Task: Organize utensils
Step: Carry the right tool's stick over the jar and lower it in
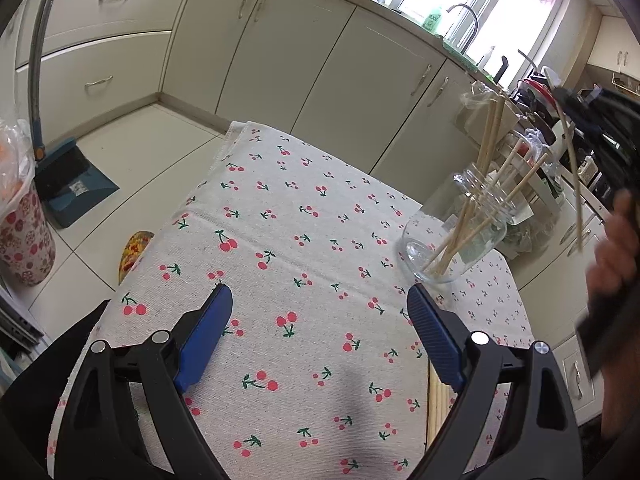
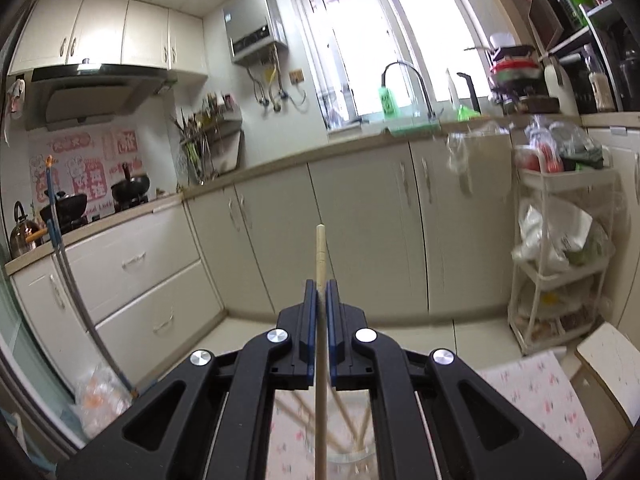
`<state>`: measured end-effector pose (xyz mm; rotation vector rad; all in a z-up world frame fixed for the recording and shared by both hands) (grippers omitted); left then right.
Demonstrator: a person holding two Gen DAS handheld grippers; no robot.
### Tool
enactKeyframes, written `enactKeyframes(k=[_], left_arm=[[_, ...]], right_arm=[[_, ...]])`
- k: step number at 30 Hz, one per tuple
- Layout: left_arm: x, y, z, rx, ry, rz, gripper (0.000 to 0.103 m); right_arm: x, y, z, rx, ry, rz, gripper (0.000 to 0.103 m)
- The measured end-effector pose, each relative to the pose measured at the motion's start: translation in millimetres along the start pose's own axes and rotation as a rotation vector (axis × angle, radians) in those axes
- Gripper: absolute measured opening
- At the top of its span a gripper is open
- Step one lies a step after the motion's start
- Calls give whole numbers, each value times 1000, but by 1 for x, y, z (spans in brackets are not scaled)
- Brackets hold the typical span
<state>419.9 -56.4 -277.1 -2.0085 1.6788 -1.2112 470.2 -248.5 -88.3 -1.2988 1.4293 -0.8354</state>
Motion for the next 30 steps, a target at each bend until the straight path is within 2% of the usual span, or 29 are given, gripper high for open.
enactKeyframes(k=[6,12,21,30], left_arm=[[3,0,-1,7,11,10,85],[2,0,-1,8,22,6,85],[3,0,-1,3,34,4,85],[4,0,0,4,37,7,85]], right_arm=[[5,-20,19,70,34,7,6],[15,-25,34,124,86,21,6],[23,-9,60,107,127,22,6],[28,4,66,81,157,-3,6]])
Point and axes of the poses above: each gripper's, at about its wrist camera, not at the fingertips, and z roughly the way its jaws point, x to its right, y to its underside, the point moved 10 cm from there along z, roughly the way its jaws point
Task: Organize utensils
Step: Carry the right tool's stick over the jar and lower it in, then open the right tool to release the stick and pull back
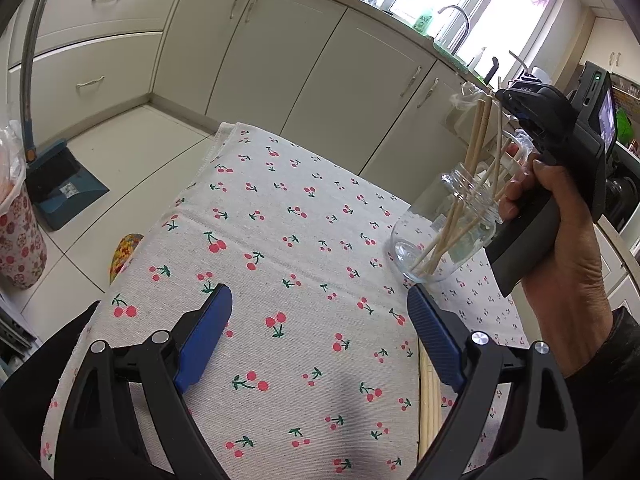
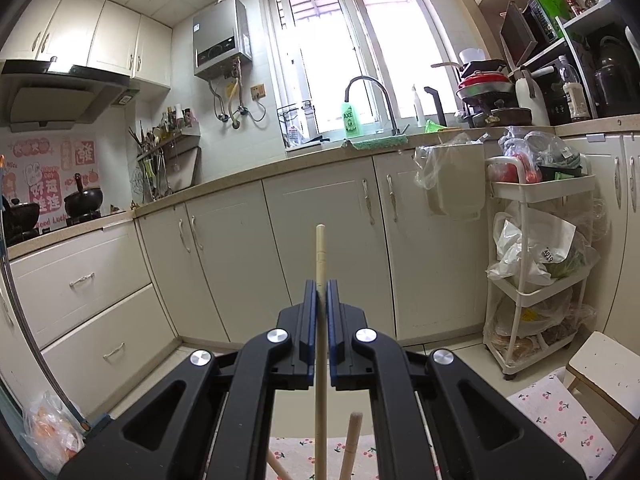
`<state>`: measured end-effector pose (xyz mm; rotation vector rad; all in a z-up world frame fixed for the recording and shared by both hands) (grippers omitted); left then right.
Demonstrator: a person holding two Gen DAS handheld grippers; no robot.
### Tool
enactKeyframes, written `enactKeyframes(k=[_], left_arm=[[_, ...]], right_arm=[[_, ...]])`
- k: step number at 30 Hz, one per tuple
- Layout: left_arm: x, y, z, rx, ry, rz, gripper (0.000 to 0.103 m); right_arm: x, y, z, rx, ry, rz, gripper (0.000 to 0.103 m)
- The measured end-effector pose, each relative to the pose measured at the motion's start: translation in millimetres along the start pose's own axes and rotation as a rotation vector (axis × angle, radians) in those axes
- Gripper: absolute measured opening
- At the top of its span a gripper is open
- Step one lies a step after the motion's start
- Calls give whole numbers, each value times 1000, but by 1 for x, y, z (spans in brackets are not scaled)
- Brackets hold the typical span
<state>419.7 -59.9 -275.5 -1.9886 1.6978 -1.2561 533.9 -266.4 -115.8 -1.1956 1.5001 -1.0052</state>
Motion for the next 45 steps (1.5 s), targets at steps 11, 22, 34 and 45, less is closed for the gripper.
enactKeyframes(k=[11,22,34,45], left_arm=[[0,0,0,1,0,-1,85],[-1,0,-1,1,1,-6,85],[-2,0,-1,1,1,-4,85],[-4,-2,-1,3,-10,-1,85]], right_arm=[[-3,13,-10,-19,-17,-21,6],[-5,24,-26,-35,-57,-48,6],[-13,26,-51,-14,-50,-151,6],[-5,38,-85,-66,-36,-151,20]])
Point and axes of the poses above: each gripper's, at about its wrist camera, not at the fingertips, and z roughly the way its jaws point, x to its right, y to its underside, the point moved 10 cm from there along z, roughly the way its jaws point
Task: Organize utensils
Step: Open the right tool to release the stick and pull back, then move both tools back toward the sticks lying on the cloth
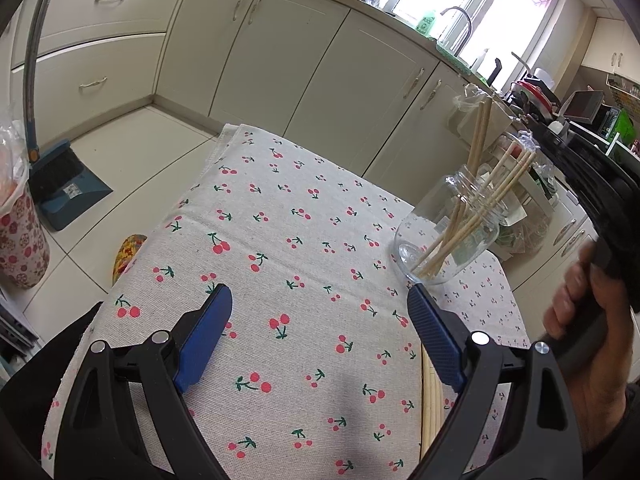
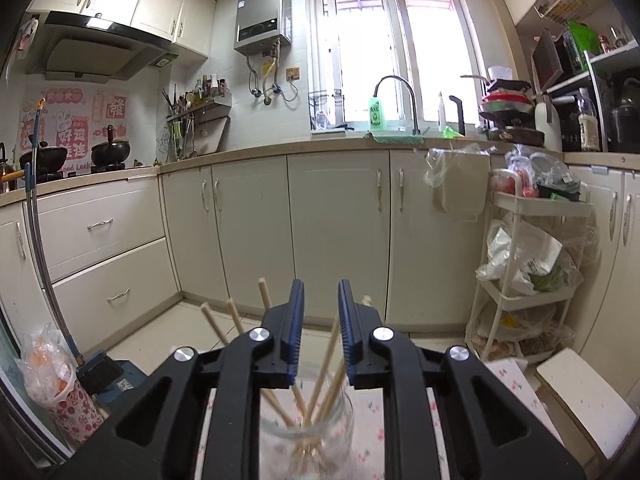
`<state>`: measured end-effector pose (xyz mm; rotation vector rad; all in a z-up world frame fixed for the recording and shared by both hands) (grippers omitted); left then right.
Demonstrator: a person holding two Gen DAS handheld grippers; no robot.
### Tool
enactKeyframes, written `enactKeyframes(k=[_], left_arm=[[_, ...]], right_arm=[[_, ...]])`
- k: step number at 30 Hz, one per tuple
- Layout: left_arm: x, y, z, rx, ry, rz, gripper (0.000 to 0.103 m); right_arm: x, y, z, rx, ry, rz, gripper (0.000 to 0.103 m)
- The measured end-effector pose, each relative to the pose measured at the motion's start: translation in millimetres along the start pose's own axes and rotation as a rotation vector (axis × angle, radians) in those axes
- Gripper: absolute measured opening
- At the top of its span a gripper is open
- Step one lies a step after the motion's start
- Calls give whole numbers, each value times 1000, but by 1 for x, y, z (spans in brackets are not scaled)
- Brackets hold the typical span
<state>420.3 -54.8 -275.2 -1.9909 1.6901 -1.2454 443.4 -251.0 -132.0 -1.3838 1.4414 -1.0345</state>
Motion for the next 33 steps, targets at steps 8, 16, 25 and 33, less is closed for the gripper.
enactKeyframes(k=[8,16,25,33], left_arm=[[1,2,2,-8,-19,8,86],[3,6,8,-38,-52,28,86],[8,17,15,-113,-117,103,87],[11,45,-16,-125,-149,178,87]], right_arm=[[10,78,-58,-262,15,54,48],[8,172,-99,-526,5,63,48],[-5,204,-116,-627,-8,68,48],[-5,213,-125,-654,10,76,48]])
Point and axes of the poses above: each gripper's, at about its wrist camera, not at the fingertips, and z roughly the way its jaws point, x to its right, y to its underside, the point moved 10 cm from there along z, roughly the way its jaws point
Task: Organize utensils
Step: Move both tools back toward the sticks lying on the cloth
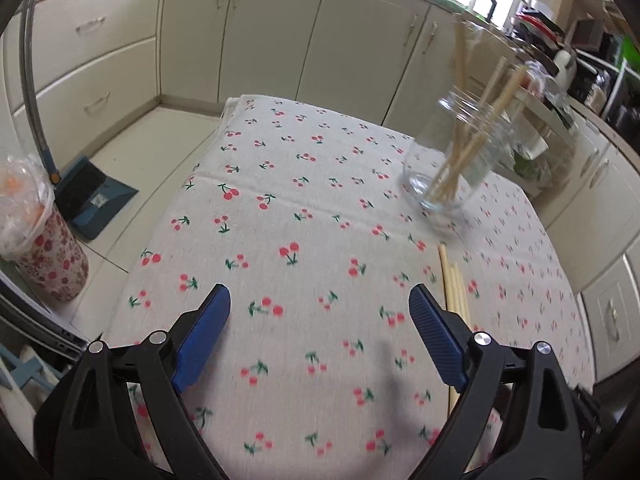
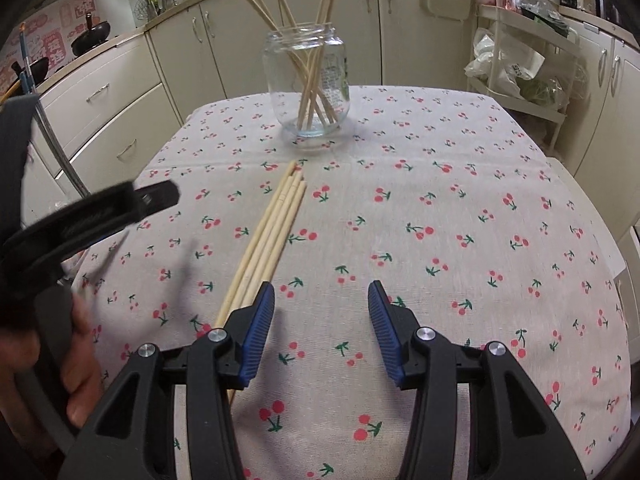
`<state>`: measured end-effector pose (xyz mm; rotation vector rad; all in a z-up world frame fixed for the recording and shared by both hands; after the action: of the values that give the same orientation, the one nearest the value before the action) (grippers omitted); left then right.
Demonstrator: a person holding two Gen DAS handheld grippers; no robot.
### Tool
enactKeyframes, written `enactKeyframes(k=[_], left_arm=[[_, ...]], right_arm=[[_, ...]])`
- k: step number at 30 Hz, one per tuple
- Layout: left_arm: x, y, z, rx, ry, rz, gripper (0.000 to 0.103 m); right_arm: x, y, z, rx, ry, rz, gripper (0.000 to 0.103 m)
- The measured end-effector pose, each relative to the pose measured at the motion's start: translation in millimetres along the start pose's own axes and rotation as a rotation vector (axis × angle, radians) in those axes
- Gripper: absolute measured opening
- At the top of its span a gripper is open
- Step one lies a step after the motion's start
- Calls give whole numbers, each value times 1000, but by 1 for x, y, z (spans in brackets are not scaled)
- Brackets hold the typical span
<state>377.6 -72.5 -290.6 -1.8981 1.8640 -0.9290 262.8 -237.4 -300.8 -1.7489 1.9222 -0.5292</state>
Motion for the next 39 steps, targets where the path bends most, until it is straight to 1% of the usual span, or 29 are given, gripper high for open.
enactKeyframes(k=[2,6,9,15,17,20,24,28,31,33,35,37,39], left_arm=[[1,2,-1,-6,-2,7,88],[-2,4,3,-21,-5,-10,89],[-4,4,3,-23,4,-24,89],[-1,5,5,-29,11,-15,89],[0,5,5,-31,12,-14,89],[0,5,5,-31,12,-14,89],[-1,5,6,-34,14,-15,89],[-1,6,7,-37,19,-21,89],[0,6,8,-39,21,-20,89],[0,6,8,-40,20,-19,89],[1,7,8,-40,20,-18,89],[1,7,9,-41,19,-18,89],[1,7,9,-43,18,-16,89]], right_arm=[[1,-3,3,-3,8,5,48],[-3,-11,14,-15,22,2,48],[-7,-14,19,-23,43,-26,48],[-3,-13,20,-40,79,-70,48],[0,-12,19,-43,78,-60,49],[1,-15,18,-34,51,-25,50],[-11,-19,21,-25,39,-48,51],[-15,-22,22,-24,73,-95,52],[-5,-21,22,-39,111,-105,52],[1,-20,22,-45,91,-71,52],[1,-22,19,-29,59,-44,52],[-6,-25,17,-13,37,-51,53],[-14,-27,21,-16,31,-70,53]])
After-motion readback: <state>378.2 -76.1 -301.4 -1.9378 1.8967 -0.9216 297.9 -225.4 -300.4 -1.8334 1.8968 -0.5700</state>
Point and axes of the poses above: each gripper's, at about its wrist camera, not at the fingertips, and z roughly the way its jaws point, x to its right, y to its underside, the point moved 10 cm from there along z, roughly the way its jaws point
